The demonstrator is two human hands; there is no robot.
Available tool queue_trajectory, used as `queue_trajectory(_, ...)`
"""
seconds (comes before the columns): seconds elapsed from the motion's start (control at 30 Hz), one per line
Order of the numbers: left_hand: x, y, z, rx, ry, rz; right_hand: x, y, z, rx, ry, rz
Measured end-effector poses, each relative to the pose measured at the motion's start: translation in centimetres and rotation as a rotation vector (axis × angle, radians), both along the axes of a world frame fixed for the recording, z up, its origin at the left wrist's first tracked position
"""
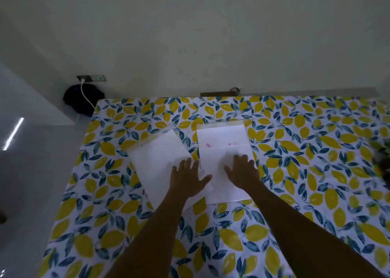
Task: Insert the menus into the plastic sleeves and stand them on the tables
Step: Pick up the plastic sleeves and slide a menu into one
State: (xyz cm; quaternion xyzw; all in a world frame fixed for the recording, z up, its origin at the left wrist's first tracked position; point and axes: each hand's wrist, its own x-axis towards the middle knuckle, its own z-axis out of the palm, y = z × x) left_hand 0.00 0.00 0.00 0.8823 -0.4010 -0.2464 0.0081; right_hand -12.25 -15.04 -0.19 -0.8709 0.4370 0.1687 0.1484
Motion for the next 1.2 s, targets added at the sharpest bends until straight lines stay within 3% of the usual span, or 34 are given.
queue_trajectory(0.13, -1.7, -3.4, -1.0, -0.017, -0.063, -0.081, -1.6, -2.9, -0.6, -0.079, 0.052, -0.156)
queue_trajectory(0.23, -1.9, -5.1, -1.3, -0.002, -0.077, -0.035, -2.6, -3.7, -1.1, -0.026, 0.038, -0.305)
queue_trajectory(0.47, -1.3, -7.6, -1.0, -0.089, 0.174, 0.461, -3.3, -5.3, -1.2, 0.188, -0.128, -0.542)
queue_trajectory(0.6, -0.7, -7.2, -1.7, -0.144, 0.246, 0.600, -4.1, -6.8, -0.8, 0.310, -0.203, -0.642)
queue_trajectory(0.83, -0.6, -5.1, -1.6, -0.183, 0.387, 0.630, -4.7, -6.2, 1.0, 0.370, -0.410, -0.661)
queue_trajectory(1.0, -0.9, -1.5, -1.2, -0.171, 0.424, 0.604, -5.3, -3.3, 2.5, 0.407, -0.460, -0.559)
queue_trajectory(1.2, -2.3, 2.1, -0.5, -0.273, 0.502, 0.526, -7.7, 0.0, 3.2, 0.414, -0.554, -0.608)
